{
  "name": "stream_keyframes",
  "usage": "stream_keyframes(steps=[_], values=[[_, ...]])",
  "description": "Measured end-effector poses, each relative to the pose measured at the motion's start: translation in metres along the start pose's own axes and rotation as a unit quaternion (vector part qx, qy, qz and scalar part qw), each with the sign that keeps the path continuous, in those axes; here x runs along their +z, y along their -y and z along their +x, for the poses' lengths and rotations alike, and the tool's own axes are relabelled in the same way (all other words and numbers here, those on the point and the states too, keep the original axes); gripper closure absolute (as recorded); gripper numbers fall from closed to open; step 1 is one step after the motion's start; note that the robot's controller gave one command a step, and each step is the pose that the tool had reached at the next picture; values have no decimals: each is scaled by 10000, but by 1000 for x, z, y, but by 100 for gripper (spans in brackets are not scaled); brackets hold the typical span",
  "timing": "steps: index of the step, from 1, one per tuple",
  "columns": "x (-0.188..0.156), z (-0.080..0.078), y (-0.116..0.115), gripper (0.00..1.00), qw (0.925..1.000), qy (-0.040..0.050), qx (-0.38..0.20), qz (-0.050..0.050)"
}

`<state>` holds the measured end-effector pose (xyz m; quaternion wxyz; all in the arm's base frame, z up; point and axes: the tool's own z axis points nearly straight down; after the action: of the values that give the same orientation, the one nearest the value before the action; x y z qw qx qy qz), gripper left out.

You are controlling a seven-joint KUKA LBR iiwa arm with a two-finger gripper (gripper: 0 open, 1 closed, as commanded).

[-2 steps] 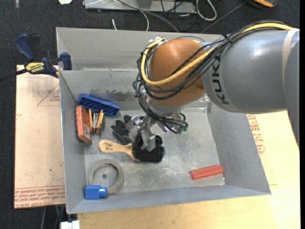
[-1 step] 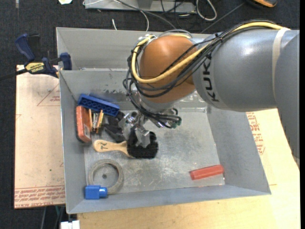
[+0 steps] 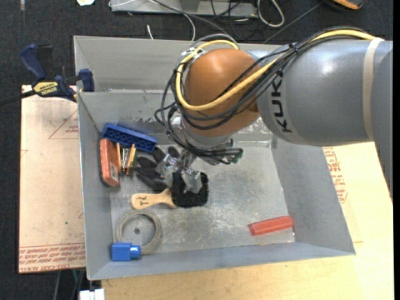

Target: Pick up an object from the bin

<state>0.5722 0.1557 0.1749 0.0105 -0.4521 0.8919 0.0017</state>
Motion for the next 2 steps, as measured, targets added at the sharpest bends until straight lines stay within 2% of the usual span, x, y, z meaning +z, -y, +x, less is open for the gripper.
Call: stream_keyframes(steps=[1,2], values=[[-49,-6,-2,100,9977,-9,681,-14],[-51,-5,-1,100,9984,32,566,15]])
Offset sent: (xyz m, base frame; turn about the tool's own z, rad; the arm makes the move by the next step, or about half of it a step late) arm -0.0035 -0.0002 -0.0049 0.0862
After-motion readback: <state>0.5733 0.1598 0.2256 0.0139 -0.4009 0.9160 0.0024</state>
